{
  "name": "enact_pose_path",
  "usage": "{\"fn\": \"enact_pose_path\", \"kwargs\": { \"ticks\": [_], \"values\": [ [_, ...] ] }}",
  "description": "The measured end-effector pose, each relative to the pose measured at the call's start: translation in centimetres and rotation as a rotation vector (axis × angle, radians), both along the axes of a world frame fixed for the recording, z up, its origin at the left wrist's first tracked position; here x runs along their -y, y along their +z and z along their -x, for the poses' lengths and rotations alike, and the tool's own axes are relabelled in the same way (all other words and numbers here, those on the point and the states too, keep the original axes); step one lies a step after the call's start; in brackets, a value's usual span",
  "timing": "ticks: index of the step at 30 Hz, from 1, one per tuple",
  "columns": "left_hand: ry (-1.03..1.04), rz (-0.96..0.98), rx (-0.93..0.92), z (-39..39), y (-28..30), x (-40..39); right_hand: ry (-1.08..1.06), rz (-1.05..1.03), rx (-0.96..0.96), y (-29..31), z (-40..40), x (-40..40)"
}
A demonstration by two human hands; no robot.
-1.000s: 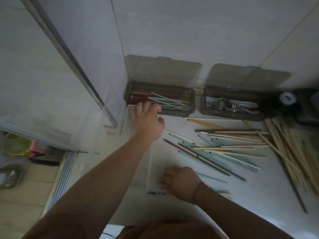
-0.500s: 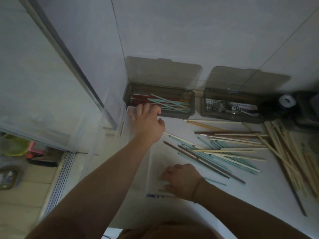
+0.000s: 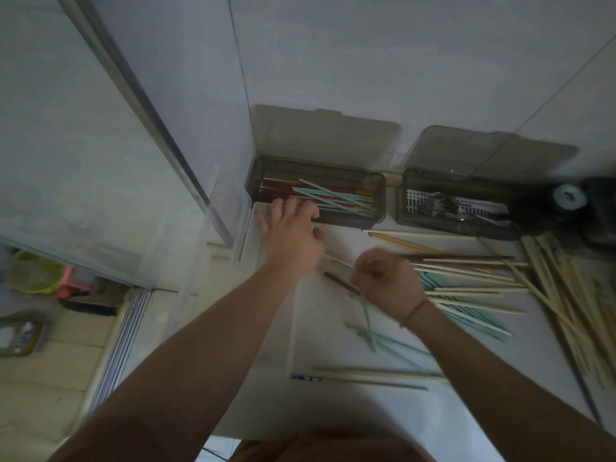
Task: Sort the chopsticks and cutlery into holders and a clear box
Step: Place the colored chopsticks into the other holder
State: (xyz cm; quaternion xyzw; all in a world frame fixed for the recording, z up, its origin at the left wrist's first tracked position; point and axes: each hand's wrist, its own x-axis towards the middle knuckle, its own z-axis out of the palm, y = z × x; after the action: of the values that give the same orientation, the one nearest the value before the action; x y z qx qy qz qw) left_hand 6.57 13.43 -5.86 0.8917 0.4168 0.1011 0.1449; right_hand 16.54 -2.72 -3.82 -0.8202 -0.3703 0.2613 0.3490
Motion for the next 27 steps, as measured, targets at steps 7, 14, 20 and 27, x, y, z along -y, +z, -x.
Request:
{"fn": "enact_pose_path", "kwargs": {
  "ticks": [7, 14, 20, 27],
  "values": [
    [0.024, 0.024, 0.056, 0.0, -0.6, 0.2, -0.558, -0.55, -0.371, 5.0, -7.2, -3.9],
    [0.019, 0.017, 0.079, 0.0, -0.5, 0.2, -0.766, -0.59, -0.784, 4.0, -8.3, -7.7],
    [0.005, 0.027, 0.068, 0.1, -0.1, 0.1, -0.586, -0.212, -0.899, 3.1, -7.0, -10.2],
    [0.008, 0.041, 0.052, 0.1, 0.1, 0.1, -0.061, 0.326, 0.401, 3.1, -7.3, -9.7]
  ]
}}
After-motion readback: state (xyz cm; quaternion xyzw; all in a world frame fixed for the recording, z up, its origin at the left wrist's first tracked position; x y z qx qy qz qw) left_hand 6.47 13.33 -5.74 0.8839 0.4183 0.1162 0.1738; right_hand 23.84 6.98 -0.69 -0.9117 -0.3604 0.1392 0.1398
